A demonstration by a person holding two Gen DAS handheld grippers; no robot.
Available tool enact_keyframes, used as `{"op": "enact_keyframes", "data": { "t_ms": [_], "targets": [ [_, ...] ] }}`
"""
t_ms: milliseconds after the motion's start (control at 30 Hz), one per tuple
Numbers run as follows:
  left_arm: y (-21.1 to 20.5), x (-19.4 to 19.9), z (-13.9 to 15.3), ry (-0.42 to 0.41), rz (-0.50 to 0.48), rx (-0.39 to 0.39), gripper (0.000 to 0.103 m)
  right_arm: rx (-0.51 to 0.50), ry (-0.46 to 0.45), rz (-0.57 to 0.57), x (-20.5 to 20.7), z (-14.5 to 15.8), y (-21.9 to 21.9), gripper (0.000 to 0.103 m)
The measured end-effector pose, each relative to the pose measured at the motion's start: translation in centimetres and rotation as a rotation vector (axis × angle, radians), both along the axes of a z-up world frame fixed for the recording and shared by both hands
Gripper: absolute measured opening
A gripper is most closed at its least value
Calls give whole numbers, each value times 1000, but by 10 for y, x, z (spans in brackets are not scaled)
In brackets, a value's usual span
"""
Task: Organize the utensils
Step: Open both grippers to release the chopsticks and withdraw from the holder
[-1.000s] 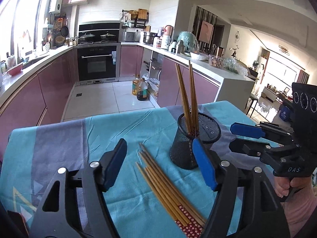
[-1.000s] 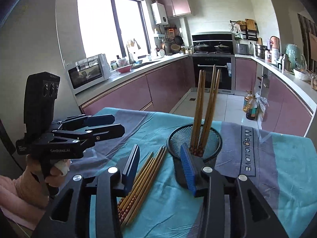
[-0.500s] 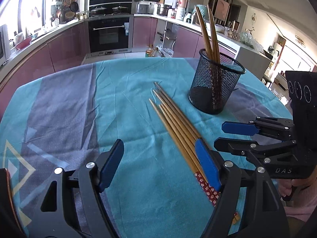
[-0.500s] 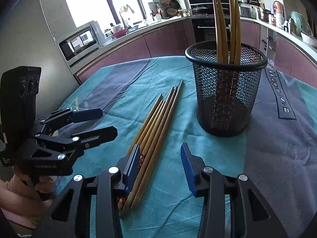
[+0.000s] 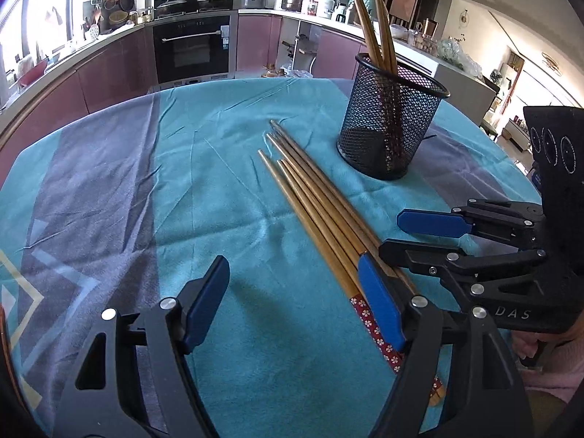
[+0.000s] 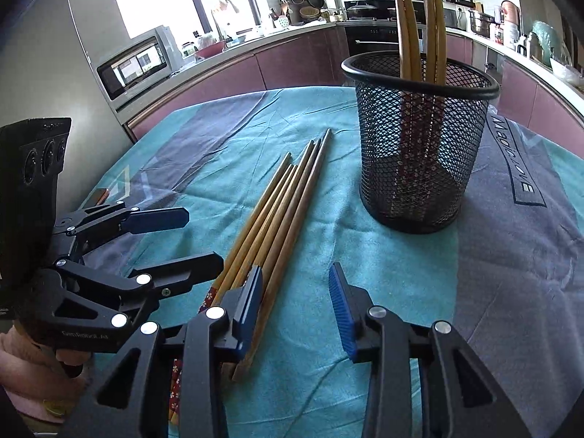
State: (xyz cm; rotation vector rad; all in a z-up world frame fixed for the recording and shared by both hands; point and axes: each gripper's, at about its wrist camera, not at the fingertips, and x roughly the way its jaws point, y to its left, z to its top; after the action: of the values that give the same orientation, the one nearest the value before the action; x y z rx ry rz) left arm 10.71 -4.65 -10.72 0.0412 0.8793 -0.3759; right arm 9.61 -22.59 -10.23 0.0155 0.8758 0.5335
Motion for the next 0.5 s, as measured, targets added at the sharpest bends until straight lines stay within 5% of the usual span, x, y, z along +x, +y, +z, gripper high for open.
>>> {"op": "enact_keyframes", "data": {
  "t_ms": [500],
  "targets": [
    [-4, 6, -7, 9, 0, 47, 61, -41, -9, -18, 1, 0, 2, 34]
  ]
}}
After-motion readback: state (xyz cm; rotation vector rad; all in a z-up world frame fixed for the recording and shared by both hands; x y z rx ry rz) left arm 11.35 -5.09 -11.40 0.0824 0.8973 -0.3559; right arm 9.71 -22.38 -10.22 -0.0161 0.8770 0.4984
